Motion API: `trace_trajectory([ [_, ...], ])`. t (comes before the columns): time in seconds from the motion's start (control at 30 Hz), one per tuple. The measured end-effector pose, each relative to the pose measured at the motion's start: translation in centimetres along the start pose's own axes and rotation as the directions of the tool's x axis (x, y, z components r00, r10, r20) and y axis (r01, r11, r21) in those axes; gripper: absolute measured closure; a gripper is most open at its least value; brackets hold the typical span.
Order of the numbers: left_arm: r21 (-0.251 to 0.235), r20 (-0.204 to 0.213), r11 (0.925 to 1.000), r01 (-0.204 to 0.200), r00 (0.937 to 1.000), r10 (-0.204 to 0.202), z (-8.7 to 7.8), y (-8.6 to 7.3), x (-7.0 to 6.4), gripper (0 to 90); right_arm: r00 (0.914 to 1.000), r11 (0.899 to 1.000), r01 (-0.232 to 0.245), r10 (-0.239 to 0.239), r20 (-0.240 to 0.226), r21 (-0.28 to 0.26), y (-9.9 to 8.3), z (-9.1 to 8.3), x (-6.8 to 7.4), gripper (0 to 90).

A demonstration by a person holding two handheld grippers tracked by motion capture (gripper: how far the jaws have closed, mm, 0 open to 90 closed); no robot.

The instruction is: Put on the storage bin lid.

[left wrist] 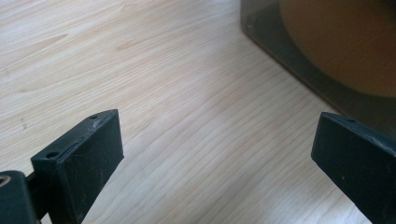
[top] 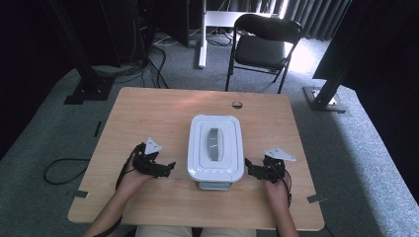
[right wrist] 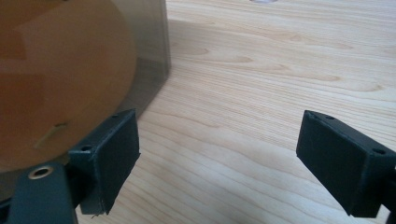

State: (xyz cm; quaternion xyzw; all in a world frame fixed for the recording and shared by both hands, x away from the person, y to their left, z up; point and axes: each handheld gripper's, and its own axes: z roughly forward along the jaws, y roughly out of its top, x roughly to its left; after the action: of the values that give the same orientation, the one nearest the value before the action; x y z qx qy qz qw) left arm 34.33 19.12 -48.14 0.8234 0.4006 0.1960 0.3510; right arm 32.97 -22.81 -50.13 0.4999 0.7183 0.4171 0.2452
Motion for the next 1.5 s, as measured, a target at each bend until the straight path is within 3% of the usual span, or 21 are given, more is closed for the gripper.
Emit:
trace_trajectory([
  [0.73, 0.02, -0.044, 0.9988, 0.045, 0.9981, -0.044, -1.9, -3.2, 2.2, 2.8, 0.9994, 1.0, 0.0, 0.0, 0.034, 0.008, -1.0, -1.2, -1.2, 13.0],
  [1.27, 0.029, -0.09, 0.9942, 0.103, 0.9909, -0.1, -4.1, -6.0, 4.2, 2.7, 0.9948, 1.0, -0.02, 0.018, 0.1, 0.02, -2.5, -2.8, -3.0, 13.0],
  [1.5, 0.032, -0.111, 0.9905, 0.134, 0.9853, -0.13, -4.8, -7.0, 5.0, 2.7, 0.99, 0.999, -0.051, 0.048, 0.133, 0.014, -3.0, -3.4, -3.5, 12.9],
])
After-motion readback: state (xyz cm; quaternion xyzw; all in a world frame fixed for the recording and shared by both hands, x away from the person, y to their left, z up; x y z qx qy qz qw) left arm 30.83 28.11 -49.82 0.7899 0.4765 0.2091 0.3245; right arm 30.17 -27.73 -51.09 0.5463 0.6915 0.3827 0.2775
